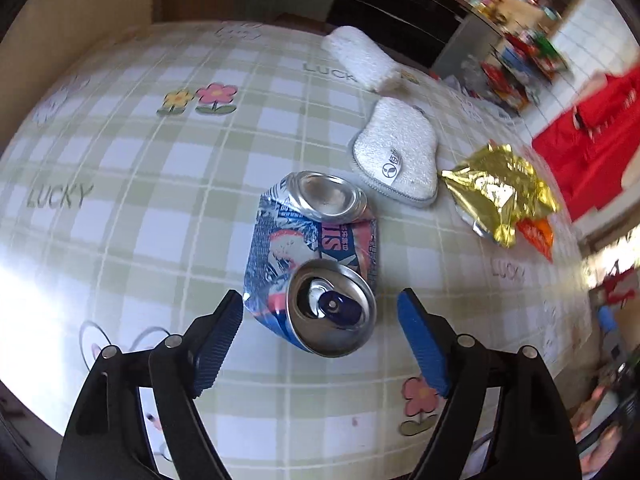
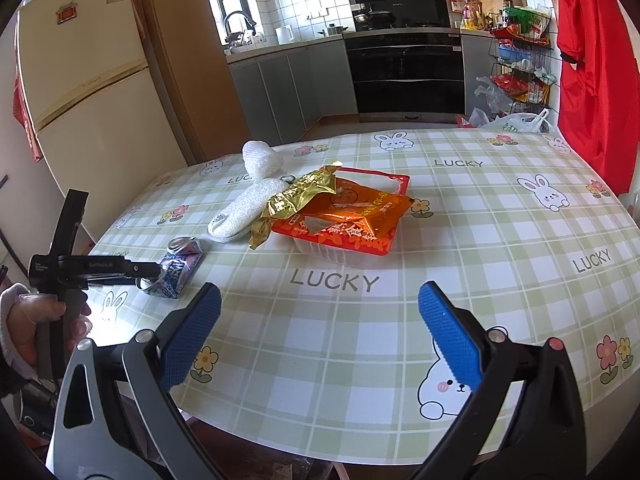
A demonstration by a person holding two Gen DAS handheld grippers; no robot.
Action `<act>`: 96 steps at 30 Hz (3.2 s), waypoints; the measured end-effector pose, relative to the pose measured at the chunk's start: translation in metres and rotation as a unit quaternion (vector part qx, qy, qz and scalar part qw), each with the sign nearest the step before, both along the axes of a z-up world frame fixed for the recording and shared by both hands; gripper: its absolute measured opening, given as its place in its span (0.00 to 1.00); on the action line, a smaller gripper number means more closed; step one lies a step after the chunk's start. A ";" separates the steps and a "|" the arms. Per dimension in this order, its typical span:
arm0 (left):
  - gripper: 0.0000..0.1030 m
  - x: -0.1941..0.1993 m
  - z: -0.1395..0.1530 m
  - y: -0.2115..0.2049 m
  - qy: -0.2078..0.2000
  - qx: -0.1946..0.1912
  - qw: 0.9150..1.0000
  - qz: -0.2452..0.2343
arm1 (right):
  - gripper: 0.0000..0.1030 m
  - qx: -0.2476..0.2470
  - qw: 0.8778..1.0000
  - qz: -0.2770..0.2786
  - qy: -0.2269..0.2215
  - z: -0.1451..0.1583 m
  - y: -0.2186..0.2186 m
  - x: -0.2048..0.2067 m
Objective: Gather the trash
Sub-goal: 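Grasp the gold foil wrapper with the right tool while the left tool holds the can, then release the gold foil into the bin with the right tool while the left tool carries the can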
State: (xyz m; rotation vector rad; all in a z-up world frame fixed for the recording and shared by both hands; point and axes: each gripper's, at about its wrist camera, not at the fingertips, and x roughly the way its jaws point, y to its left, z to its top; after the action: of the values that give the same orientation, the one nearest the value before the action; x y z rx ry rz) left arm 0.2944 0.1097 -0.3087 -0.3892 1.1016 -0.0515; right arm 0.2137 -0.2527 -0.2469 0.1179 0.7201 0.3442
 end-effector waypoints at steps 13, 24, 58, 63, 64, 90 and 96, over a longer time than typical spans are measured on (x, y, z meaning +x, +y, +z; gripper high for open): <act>0.77 0.006 -0.010 -0.007 0.055 -0.056 0.968 0.237 | 0.95 -0.033 0.999 -0.005 0.005 -0.009 0.000 0.014; 0.62 0.012 -0.011 -0.005 0.000 0.036 0.990 0.137 | 0.91 -0.001 0.998 0.062 0.027 -0.003 0.031 0.087; 0.51 -0.003 -0.009 0.013 -0.017 0.059 0.992 0.112 | 0.24 -0.013 0.998 0.027 0.047 -0.017 0.051 0.144; 0.50 -0.020 0.004 0.023 -0.056 0.056 0.991 0.111 | 0.16 0.015 0.999 0.027 0.010 0.006 0.045 0.129; 0.50 -0.024 0.007 0.024 -0.064 0.058 0.990 0.108 | 0.16 0.026 0.999 0.029 0.002 0.011 0.043 0.126; 0.51 -0.126 0.141 0.007 -0.220 0.089 0.969 0.061 | 0.16 0.006 0.990 0.094 -0.101 0.104 0.044 -0.029; 0.51 -0.155 0.160 -0.010 -0.239 0.076 0.967 0.042 | 0.16 -0.019 0.990 0.119 -0.075 0.103 0.031 -0.084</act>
State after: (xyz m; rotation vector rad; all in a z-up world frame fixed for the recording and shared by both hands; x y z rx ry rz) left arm 0.1396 0.0994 -0.1489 -0.2653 0.6065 0.0148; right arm 0.1296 -0.2221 -0.1437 -0.0315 0.5920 0.5604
